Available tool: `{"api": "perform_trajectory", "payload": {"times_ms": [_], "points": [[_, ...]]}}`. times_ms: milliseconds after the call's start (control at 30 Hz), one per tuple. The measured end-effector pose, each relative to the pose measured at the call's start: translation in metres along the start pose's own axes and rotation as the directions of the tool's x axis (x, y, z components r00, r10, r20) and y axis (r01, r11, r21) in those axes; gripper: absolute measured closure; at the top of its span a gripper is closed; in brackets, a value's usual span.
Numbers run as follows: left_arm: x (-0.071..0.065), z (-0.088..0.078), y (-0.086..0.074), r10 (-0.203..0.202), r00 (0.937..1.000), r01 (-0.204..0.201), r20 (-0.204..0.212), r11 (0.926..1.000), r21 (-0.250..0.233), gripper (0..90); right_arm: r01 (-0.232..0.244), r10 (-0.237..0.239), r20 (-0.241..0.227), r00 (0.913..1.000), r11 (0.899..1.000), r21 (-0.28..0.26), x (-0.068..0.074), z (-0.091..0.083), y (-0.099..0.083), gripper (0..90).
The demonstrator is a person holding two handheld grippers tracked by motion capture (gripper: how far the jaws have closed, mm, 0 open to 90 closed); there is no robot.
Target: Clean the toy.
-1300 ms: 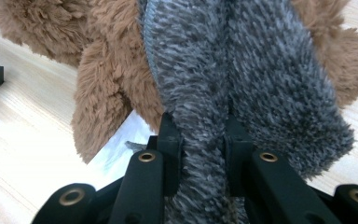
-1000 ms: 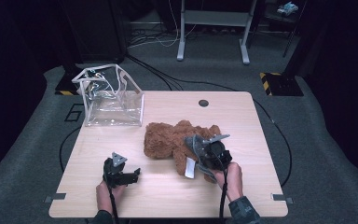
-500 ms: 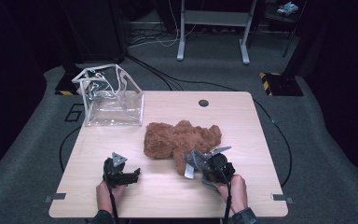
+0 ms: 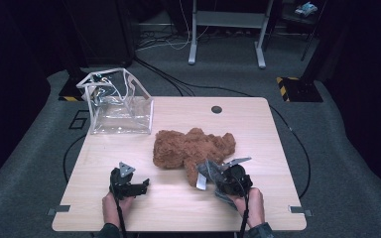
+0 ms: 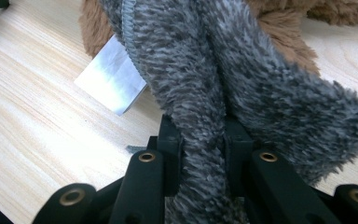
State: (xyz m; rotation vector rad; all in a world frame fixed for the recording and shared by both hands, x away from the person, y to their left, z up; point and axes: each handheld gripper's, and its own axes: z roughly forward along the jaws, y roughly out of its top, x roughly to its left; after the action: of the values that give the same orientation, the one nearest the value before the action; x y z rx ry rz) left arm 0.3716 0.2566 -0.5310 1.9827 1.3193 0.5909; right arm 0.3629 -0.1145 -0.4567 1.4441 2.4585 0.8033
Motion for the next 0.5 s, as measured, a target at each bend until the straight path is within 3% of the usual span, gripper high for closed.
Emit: {"api": "perform_trajectory", "payload": {"times_ms": [233,500], "points": [[0.000,0.000,0.000,-0.002,1.0000,0.002,-0.001,1.0000,-0.001,11.6,0.009,-0.009,-0.007,0.9999,1.000,-0.008,0.000,-0.001,0.005,74.5],[0.000,0.000,0.000,-0.002,1.0000,0.002,0.000,1.0000,-0.002,11.6,0.000,0.001,0.008,1.0000,0.992,-0.128,-0.004,-0.013,0.038,74.6]]}}
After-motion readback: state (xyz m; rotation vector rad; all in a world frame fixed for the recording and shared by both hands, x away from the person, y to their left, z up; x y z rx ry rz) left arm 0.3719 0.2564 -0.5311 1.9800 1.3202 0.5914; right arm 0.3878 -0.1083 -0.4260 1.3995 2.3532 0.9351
